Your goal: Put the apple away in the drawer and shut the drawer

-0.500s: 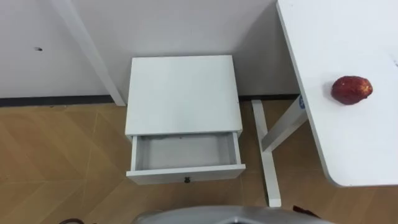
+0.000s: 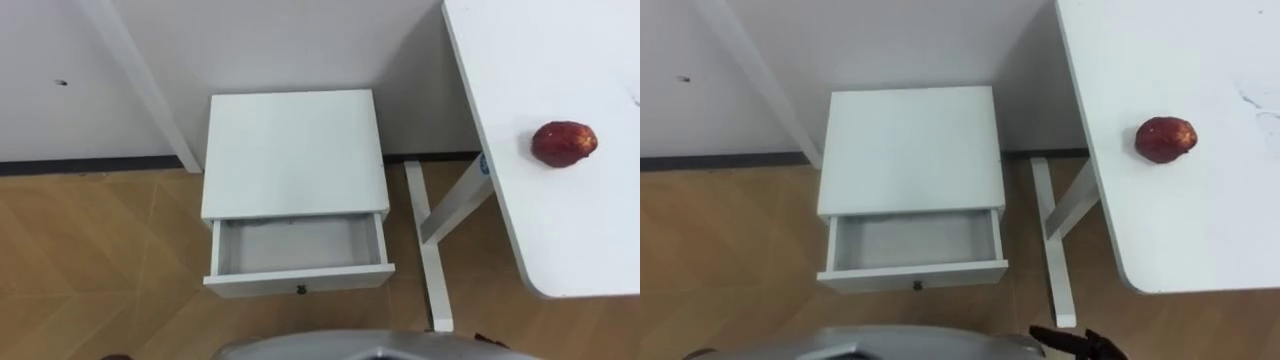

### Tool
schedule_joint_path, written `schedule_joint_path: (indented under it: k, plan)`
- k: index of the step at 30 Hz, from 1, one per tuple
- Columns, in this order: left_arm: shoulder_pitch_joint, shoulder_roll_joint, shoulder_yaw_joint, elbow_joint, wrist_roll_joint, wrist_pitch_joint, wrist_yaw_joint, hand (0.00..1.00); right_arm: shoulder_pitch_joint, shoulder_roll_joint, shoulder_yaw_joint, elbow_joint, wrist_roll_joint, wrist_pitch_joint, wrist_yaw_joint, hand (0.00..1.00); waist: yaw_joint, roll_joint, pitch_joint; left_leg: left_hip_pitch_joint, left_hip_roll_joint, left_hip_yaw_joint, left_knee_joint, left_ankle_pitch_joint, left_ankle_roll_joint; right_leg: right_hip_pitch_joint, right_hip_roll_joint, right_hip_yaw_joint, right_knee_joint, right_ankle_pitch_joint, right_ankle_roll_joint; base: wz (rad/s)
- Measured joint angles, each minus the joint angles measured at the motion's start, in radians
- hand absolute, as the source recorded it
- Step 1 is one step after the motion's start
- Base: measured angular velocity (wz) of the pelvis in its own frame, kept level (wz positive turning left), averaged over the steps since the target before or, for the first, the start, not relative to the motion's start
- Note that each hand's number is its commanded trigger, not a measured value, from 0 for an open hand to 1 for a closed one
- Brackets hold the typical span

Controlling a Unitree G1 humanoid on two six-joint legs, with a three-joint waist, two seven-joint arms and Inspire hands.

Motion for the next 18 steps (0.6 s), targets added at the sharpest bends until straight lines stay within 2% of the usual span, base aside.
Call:
schedule_joint_path:
  k: [2, 5, 8, 11, 18]
  plan:
    - [0.006, 0.0, 0.022, 0.003, -0.003, -0.002, 0.014, 0.0, 0.002, -0.001, -0.077, -0.004, 0.148, -0.001, -0.01, 0.0, -0.008, -0.001, -0.001, 0.014, 0.0, 0.002, -0.001, -0.001, -0.001, 0.011, 0.0, 0.006, -0.001, -0.001, 0.001, -0.05]
    - [0.013, 0.011, 0.036, 0.001, -0.003, -0.012, 0.019, 0.0, 0.01, -0.001, -0.204, -0.051, 0.497, -0.003, -0.036, 0.0, -0.042, 0.0, -0.0006, 0.018, 0.001, 0.005, 0.0, -0.002, -0.002, 0.011, -0.001, 0.007, 0.002, -0.008, 0.001, -0.01]
    - [0.007, 0.022, 0.039, -0.013, -0.003, -0.015, 0.02, 0.0, 0.012, -0.001, -0.296, -0.113, 0.67, -0.02, -0.078, 0.0, -0.054, 0.003, -0.0011, 0.017, 0.003, 0.016, 0.002, -0.002, -0.002, 0.003, -0.001, 0.016, 0.008, -0.01, 0.001, -0.09]
    - [0.004, 0.034, 0.038, -0.016, -0.02, -0.016, 0.02, 0.0, 0.015, -0.002, -0.341, -0.177, 0.802, -0.031, -0.118, 0.0, -0.056, -0.002, -0.0046, 0.02, 0.003, 0.026, 0.001, -0.002, -0.002, -0.003, -0.001, 0.029, 0.014, -0.01, 0.0, -0.11]
    - [0.007, 0.04, 0.062, -0.038, -0.016, -0.015, 0.02, 0.0, -0.023, -0.001, -0.367, -0.324, 0.9, -0.07, -0.213, 0.0, -0.056, -0.015, -0.008, 0.015, 0.002, 0.03, 0.001, -0.002, -0.002, -0.012, -0.003, 0.029, 0.02, -0.01, 0.0, -0.02]
